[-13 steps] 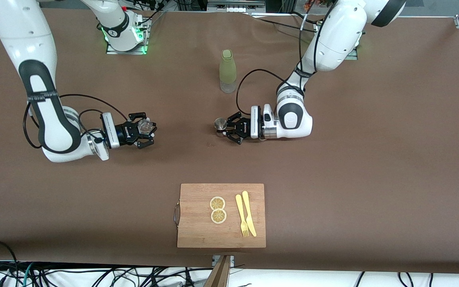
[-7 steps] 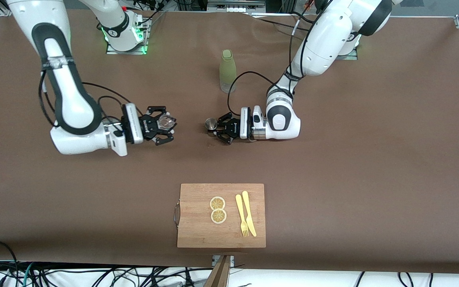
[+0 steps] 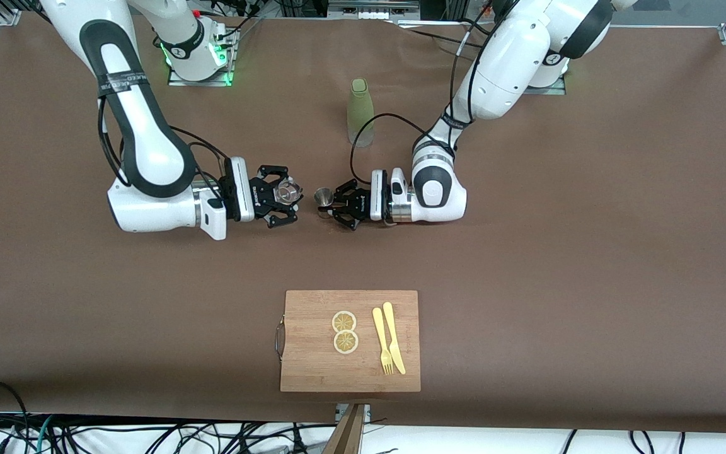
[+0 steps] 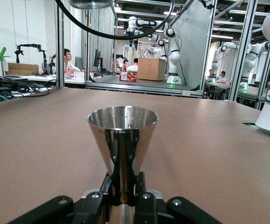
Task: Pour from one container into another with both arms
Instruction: 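Bring the jigger above the glass held by the right gripper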
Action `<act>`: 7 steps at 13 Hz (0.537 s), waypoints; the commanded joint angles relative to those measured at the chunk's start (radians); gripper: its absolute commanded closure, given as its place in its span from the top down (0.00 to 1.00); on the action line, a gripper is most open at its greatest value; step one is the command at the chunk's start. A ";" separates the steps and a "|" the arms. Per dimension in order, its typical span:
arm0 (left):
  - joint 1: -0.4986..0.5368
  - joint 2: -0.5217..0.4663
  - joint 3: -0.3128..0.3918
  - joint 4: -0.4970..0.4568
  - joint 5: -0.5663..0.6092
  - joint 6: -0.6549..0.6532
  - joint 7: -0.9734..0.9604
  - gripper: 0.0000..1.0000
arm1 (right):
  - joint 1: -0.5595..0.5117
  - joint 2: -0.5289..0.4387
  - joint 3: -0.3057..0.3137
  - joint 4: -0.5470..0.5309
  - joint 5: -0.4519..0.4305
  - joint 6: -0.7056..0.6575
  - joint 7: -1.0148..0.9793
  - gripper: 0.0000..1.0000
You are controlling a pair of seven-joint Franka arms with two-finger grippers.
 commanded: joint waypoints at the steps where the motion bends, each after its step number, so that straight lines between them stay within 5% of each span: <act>1: -0.012 0.019 0.006 0.034 -0.030 0.010 0.010 0.00 | 0.035 -0.097 -0.007 -0.069 -0.007 0.060 0.093 0.05; 7: -0.010 0.025 0.009 0.043 -0.022 0.008 0.013 0.00 | 0.098 -0.169 0.001 -0.081 -0.122 0.198 0.226 0.03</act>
